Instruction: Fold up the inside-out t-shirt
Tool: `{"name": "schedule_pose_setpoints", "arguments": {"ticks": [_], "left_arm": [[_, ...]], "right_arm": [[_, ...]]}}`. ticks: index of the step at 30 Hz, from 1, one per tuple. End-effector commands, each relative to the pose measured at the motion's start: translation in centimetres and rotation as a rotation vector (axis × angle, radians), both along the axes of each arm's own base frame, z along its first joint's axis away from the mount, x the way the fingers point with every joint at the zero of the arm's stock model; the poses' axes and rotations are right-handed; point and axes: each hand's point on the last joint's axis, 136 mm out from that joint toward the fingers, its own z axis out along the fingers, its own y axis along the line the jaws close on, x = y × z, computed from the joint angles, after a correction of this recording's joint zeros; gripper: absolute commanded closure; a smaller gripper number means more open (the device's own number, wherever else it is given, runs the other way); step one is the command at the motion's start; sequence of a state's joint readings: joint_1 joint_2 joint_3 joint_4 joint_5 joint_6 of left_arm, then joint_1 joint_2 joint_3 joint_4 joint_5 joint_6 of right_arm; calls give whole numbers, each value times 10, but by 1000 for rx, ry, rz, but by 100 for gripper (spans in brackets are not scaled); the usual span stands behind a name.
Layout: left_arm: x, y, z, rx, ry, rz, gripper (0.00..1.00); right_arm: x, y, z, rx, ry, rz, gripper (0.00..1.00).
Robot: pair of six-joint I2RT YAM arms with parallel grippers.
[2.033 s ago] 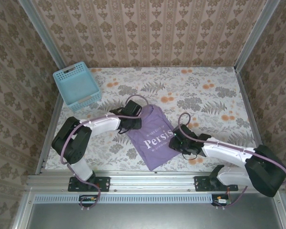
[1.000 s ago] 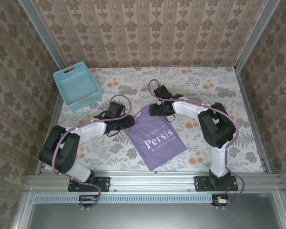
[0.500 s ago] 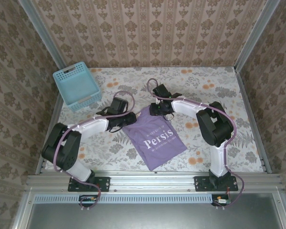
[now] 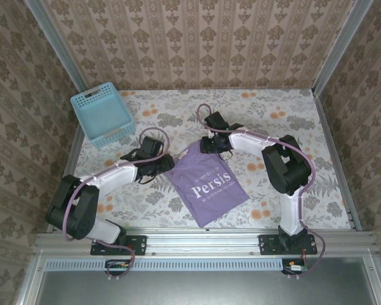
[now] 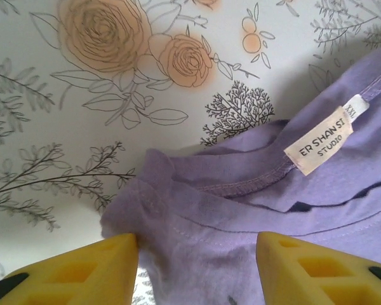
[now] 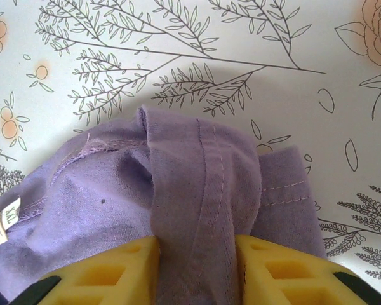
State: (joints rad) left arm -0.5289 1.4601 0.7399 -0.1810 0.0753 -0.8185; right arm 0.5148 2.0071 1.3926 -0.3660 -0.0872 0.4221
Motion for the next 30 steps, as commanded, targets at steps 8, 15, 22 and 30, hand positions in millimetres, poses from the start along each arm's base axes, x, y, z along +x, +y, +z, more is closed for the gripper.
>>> {"name": "schedule_pose_setpoints", "arguments": {"ticks": [8, 15, 22, 30], "left_arm": [[14, -23, -3, -73, 21, -37, 60], [23, -41, 6, -155, -17, -79, 83], [29, -67, 70, -313, -219, -184, 100], [-2, -15, 49, -85, -113, -13, 80]], "right_arm": [[0, 4, -6, 20, 26, -1, 64], [-2, 9, -4, 58, 34, -1, 72], [-3, -5, 22, 104, -15, -54, 86], [-5, -26, 34, 121, -39, -129, 90]]}}
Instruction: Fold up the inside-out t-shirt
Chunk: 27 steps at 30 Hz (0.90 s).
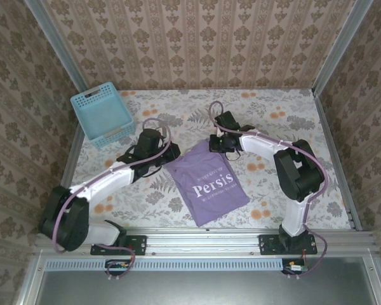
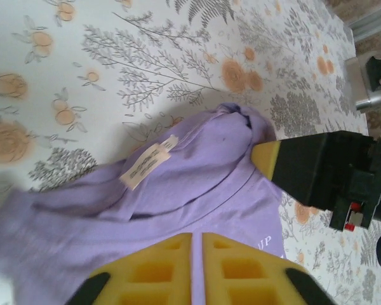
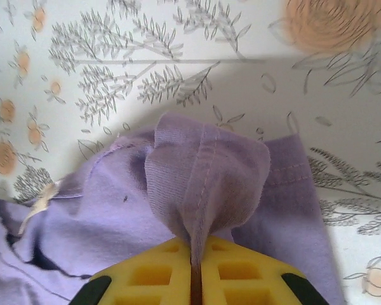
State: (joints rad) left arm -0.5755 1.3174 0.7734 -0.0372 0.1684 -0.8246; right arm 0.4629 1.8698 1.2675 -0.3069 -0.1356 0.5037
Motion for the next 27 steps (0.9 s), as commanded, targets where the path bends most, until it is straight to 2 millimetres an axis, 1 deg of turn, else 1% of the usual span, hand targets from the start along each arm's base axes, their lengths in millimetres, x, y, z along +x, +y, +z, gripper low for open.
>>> {"name": "schedule_pose_setpoints", "arguments": {"ticks": [1, 3, 4, 8, 13, 16, 19, 22, 27], "left_arm": [[-17, 35, -47, 150, 149, 103, 75], [-18, 37, -60, 164, 192, 103, 66], [-16, 35, -65, 161, 210, 98, 63], [-5, 21, -71, 133, 221, 62, 57], [7, 11, -78, 143, 231, 39, 57], [13, 5, -83, 141, 240, 28, 58], [17, -3, -88, 127, 245, 12, 62], [20, -6, -96, 144, 275, 5, 63], [21, -8, -102, 159, 294, 5, 59]], "right_arm": [[1, -7, 5, 7, -16, -52, 91], [-3, -16, 2, -12, -10, -100, 92], [-6, -20, 0, -11, -6, -127, 92], [-17, -24, -1, 41, -2, -183, 92], [-28, -30, -5, 63, 3, -215, 92], [-30, -32, -4, 56, 1, -217, 92], [-30, -31, -5, 63, 4, -214, 92], [-30, -30, -5, 62, 3, -214, 92], [-29, -31, -4, 57, 1, -213, 92]]}}
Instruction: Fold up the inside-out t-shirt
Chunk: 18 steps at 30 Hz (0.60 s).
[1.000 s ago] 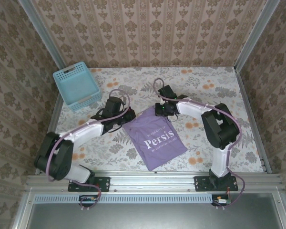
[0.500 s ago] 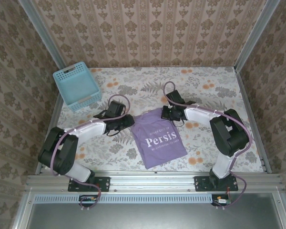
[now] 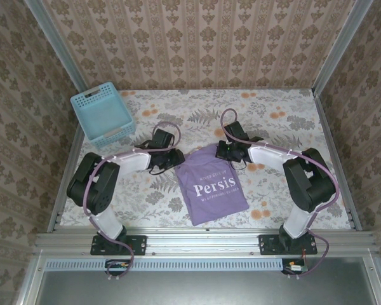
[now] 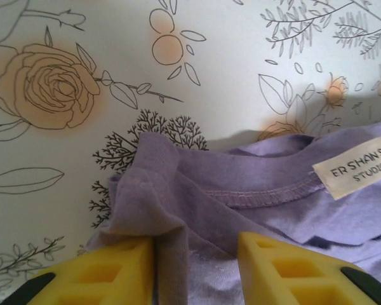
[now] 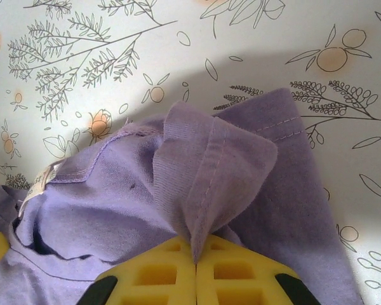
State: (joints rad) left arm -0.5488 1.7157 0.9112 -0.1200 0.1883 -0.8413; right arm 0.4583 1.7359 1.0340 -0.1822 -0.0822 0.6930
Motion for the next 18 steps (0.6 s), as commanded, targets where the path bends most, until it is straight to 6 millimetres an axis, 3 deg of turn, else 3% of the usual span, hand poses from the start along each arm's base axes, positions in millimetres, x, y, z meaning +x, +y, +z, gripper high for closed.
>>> {"name": "schedule_pose_setpoints", "arguments": {"ticks": [1, 3, 7, 11, 14, 18], "left_arm": [[4, -6, 6, 1, -11, -22, 58], [4, -8, 5, 4, -9, -26, 60], [7, -15, 7, -33, -24, -37, 82], [12, -26, 24, -95, -72, -67, 98], [13, -37, 50, -169, -146, -104, 100], [1, -56, 108, -277, -325, -191, 100]], "right_arm": [[1, -4, 8, -1, -22, -23, 92], [0, -4, 6, -3, -17, -22, 92], [0, -5, 7, -8, -18, -28, 92], [1, -9, 13, -1, -28, -38, 92], [3, -9, 23, 38, -41, -37, 92], [3, -11, 39, 89, -65, -20, 93]]}}
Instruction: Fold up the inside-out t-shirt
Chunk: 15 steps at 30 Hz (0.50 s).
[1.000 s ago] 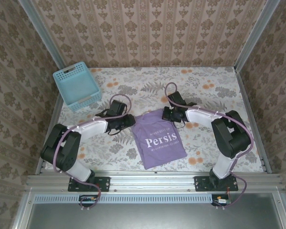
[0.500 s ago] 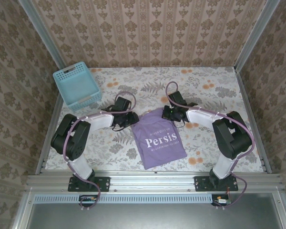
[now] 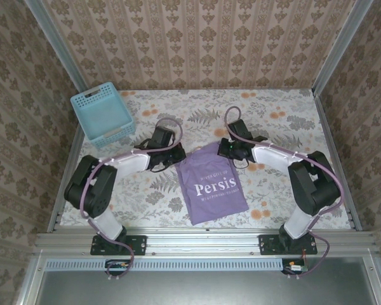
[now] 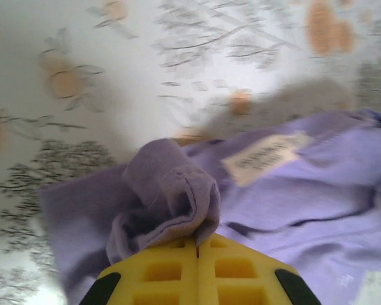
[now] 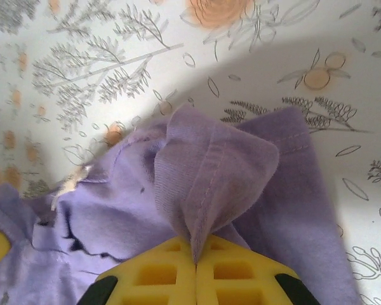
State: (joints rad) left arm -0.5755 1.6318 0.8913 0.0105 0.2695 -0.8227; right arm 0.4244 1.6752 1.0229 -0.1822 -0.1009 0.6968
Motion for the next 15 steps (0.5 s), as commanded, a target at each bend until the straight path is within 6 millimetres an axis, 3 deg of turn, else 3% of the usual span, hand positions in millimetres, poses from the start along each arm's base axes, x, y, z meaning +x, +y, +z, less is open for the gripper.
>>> {"name": "schedule_pose_setpoints", "arguments": {"ticks": [1, 4, 8, 12, 15], "left_arm": [[-7, -29, 73, -142, -228, -115, 100], [-10, -22, 77, -121, -267, -98, 100], [1, 2, 32, -87, -157, -23, 100], [7, 20, -13, -23, -51, 25, 100], [8, 27, -35, 28, -3, 47, 100]], "right_arm": [[-1, -3, 23, 61, -39, 3, 93], [0, -16, 25, 50, -44, -29, 92], [10, -28, 13, 17, -22, -48, 92], [21, -28, -3, -38, 6, -21, 91], [28, -25, -14, -53, 27, -1, 87]]}}
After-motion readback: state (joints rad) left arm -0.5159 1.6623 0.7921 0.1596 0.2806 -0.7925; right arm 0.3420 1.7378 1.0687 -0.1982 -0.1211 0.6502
